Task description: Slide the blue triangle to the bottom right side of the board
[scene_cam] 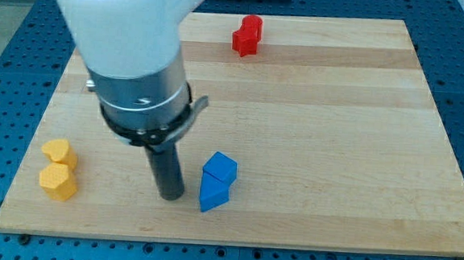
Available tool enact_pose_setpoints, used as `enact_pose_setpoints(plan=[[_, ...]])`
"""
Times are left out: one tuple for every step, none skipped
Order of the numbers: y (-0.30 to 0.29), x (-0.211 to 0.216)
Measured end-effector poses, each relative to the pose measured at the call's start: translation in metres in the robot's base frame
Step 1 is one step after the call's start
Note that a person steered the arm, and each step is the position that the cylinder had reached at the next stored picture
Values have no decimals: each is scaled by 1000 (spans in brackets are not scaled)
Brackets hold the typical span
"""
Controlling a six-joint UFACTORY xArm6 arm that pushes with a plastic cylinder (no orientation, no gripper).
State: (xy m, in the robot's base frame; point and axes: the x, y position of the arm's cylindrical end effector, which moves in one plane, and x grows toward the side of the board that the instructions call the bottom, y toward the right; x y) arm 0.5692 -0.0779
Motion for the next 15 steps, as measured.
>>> enact_pose_setpoints(plan=[[35,9],[95,9],[160,9],[226,9],[269,9],[277,12],[276,17],[228,17],[160,17],[96,17],[40,17],[-4,17],[9,-35],[22,-66],[22,-56]])
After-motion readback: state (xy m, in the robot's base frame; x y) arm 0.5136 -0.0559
